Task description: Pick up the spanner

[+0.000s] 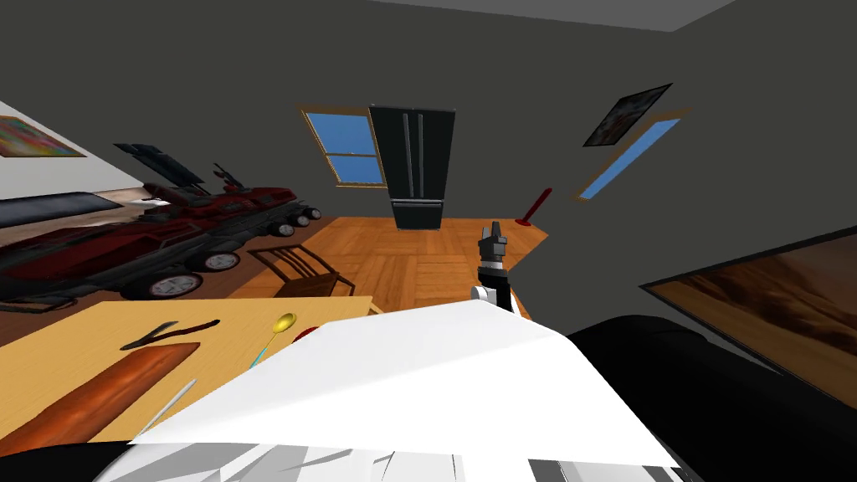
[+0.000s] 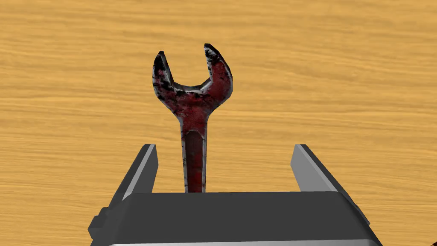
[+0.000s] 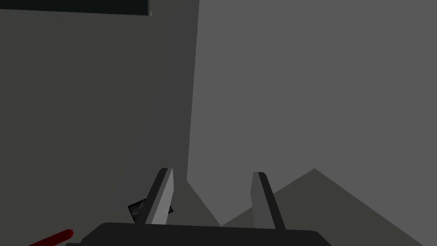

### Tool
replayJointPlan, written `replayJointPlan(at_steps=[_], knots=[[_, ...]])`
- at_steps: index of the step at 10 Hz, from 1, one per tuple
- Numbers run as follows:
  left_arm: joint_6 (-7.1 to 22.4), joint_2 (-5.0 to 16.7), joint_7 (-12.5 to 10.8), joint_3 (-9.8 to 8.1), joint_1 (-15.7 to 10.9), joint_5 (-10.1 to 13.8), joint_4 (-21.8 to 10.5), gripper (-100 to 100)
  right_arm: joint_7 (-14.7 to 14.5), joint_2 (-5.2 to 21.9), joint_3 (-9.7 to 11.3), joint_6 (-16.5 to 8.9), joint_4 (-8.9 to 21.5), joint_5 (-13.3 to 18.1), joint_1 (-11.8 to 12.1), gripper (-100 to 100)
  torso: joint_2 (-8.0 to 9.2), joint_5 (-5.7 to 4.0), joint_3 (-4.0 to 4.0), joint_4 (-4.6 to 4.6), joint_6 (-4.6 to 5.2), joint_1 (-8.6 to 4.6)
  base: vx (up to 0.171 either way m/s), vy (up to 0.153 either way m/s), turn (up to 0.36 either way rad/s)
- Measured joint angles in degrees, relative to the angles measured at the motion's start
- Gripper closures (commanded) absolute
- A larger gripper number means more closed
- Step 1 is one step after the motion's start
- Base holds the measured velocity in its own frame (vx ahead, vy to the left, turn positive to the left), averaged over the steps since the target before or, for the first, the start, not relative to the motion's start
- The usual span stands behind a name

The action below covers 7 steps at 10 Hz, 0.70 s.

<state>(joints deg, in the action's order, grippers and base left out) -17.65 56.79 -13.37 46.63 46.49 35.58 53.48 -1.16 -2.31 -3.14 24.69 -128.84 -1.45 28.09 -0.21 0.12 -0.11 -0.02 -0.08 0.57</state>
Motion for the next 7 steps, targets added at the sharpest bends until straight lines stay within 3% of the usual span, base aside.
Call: replayJointPlan(at_steps=[1, 2, 3, 7], knots=[[0.5, -0.1, -0.2, 1.14, -1.1, 1.2, -1.2, -100, 0.0, 0.0, 0.0, 0.0, 0.0, 0.0, 0.0, 0, -0.03, 0.01, -0.01, 0.0, 0.03, 0.01, 0.009, 0.084, -0.082], [0.5, -0.1, -0.2, 1.27, -1.2, 1.3, -1.4, 0, 0.0, 0.0, 0.0, 0.0, 0.0, 0.0, 0.0, 0, -0.02, -0.04, -0.01, 0.0, -0.07, -0.3, 0.001, 0.017, 0.009], [0.5, -0.1, -0.2, 1.25, -1.2, 1.3, -1.3, -100, 0.0, 0.0, 0.0, 0.0, 0.0, 0.0, 0.0, 0, 0.01, -0.11, 0.01, 0.0, -0.07, -0.56, -0.034, 0.01, -0.102], [3.3, -1.3, -6.4, -1.79, -0.6, -5.4, 0.5, -100, 0.0, 0.0, 0.0, 0.0, 0.0, 0.0, 0.0, 0, 0.23, -0.14, 0.14, 0.05, -0.07, -0.69, -0.047, 0.006, -0.042]])
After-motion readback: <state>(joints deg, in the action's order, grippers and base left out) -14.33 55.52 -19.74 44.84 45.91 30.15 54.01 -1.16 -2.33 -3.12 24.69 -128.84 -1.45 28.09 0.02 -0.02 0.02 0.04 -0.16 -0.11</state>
